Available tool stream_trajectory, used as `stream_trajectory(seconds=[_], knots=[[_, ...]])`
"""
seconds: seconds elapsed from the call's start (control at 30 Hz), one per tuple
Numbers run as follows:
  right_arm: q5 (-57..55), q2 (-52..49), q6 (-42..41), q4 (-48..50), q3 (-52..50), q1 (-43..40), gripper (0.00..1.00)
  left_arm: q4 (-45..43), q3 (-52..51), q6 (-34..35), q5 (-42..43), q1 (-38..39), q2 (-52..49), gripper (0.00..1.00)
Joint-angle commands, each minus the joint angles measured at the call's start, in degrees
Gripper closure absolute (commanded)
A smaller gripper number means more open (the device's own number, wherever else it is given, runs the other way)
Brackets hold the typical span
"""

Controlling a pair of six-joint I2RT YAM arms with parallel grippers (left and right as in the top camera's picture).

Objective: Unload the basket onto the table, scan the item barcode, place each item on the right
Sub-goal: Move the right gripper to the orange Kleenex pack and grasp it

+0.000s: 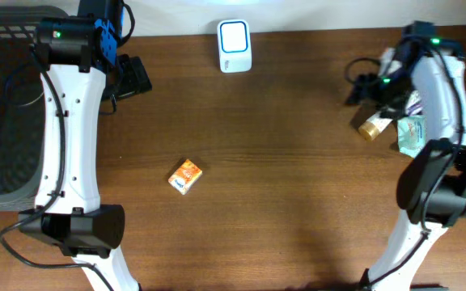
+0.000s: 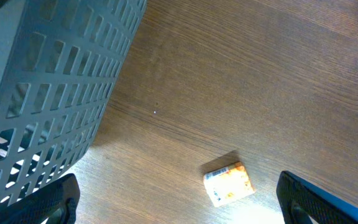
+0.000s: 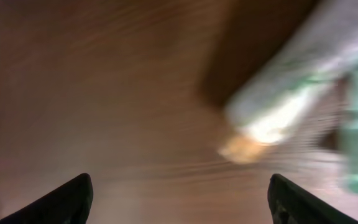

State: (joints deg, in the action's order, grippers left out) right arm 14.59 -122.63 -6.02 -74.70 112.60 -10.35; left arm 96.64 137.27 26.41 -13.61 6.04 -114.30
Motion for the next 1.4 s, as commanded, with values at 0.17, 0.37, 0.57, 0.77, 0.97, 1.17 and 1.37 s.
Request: stream_trajectory(seconds=[0.17, 0.37, 0.57, 0.77, 0.97, 1.17, 1.37], knots=[[9.2, -0.3, -1.7, 3.5, -4.9, 29.4, 0.01, 0.1, 0.6, 0.1, -0.6, 0.2, 1.5, 0.01], [13.7, -0.5, -42.2, 24.9, -12.7, 47.1, 0.09, 0.1, 0.6, 0.1, -0.6, 0.2, 1.4, 0.01], [6.3, -0.7, -62.2, 29.3, -15.1, 53.5, 0.37, 0.1, 0.6, 0.1, -0.6, 0.2, 1.4, 0.01], [3.0, -0.7, -62.2, 33.6, -22.4, 54.2, 0.52, 0.1, 0.6, 0.1, -0.6, 0.2, 1.4, 0.01], [5.5, -0.7, -62.2, 41.4, -25.4, 54.2, 0.47, 0.1, 0.6, 0.1, -0.6, 0.2, 1.5, 0.01], [5.9, -3.5, -60.8, 42.6, -25.9, 54.2, 0.65, 0.1, 0.6, 0.1, -0.6, 0.2, 1.4, 0.01], [6.9, -3.4, -53.9, 41.7, -25.9, 54.1, 0.96, 0.1, 0.6, 0.1, -0.6, 0.2, 1.4, 0.01]])
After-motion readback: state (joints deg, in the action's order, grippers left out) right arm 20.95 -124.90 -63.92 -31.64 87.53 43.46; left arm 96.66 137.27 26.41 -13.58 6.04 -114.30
